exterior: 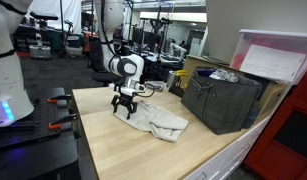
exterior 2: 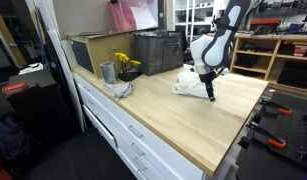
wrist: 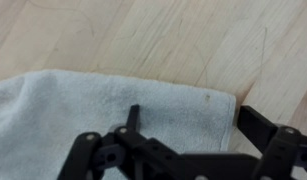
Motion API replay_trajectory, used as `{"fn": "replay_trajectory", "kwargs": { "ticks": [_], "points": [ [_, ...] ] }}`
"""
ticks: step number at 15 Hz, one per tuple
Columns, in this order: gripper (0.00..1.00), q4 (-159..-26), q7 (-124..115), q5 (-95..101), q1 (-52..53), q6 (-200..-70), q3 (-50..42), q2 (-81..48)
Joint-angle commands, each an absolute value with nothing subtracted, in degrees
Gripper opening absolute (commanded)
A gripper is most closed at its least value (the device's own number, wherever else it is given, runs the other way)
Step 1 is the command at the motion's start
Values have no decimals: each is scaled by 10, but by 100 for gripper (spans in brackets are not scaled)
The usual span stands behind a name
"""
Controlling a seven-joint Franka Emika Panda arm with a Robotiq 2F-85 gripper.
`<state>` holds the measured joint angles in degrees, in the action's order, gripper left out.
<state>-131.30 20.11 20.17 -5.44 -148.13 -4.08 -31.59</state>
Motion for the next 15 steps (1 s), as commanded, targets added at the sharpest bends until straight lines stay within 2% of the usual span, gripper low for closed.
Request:
{"fn": "replay_trajectory", "kwargs": {
  "ticks": [1, 11, 15],
  "points": [
    [72, -1340, 198, 209, -52, -1500, -41, -304],
    [1, -1348, 200, 199, -49, -1487, -35, -277],
    [3, -1360, 234, 147, -73, -1459, 2, -244]
  ]
}}
